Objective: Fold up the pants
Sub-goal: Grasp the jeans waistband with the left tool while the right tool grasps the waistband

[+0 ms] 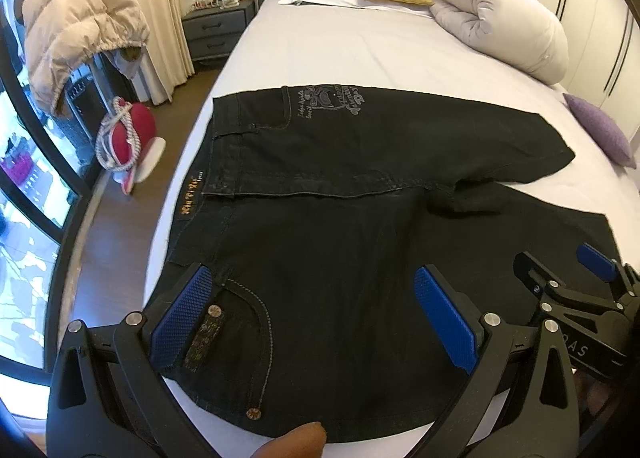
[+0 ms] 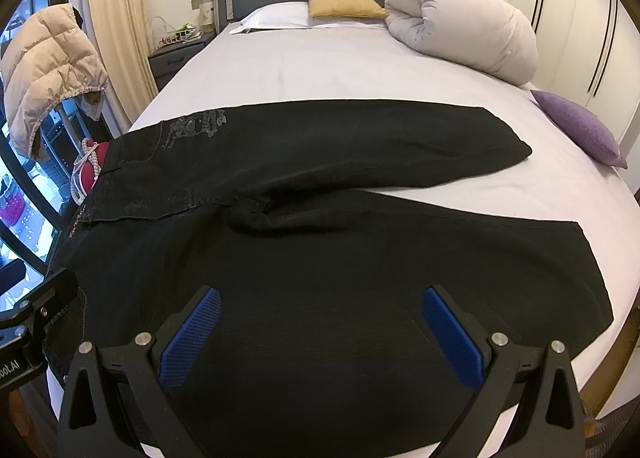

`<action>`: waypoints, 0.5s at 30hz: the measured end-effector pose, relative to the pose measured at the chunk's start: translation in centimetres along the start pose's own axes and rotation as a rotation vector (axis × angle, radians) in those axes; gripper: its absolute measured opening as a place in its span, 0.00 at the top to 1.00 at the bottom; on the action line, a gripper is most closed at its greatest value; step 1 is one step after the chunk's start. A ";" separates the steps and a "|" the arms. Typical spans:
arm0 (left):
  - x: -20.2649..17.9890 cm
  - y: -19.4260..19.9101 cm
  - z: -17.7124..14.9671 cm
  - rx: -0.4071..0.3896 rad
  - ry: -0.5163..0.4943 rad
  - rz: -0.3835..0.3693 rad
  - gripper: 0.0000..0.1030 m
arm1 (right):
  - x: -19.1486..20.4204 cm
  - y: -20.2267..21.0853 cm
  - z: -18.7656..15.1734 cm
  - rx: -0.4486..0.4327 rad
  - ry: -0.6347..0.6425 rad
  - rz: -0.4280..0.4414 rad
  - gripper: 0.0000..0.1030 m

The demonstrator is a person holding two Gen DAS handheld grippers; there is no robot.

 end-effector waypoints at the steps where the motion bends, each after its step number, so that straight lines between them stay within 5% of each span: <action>1: 0.0 -0.4 0.2 0.014 0.006 -0.035 0.00 | -0.1 -0.1 0.2 -0.006 0.002 0.008 0.00; 4: -0.3 -2.1 0.4 0.101 0.014 -0.164 0.00 | -0.1 -0.2 1.3 -0.033 0.009 0.057 0.00; 9: 0.2 -2.1 2.1 -0.023 0.017 -0.177 0.00 | 0.1 -0.5 3.7 -0.078 0.042 0.142 0.00; 12: 1.5 -4.4 2.9 0.113 0.056 -0.124 0.00 | -0.1 -1.1 5.2 -0.096 0.042 0.189 0.00; 15: 3.6 -6.4 5.0 0.147 0.103 -0.112 0.00 | -0.3 -2.3 6.9 -0.092 0.049 0.233 0.00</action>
Point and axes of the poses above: each gripper's, at about its wrist camera, not at the fingertips, and y roughly against the way its jaws point, x to its left, z to its top, the point moved 5 cm from there along -y, roughly the way its jaws point, and after that the axes turned 3 degrees about -x, right-handed, at the moved point
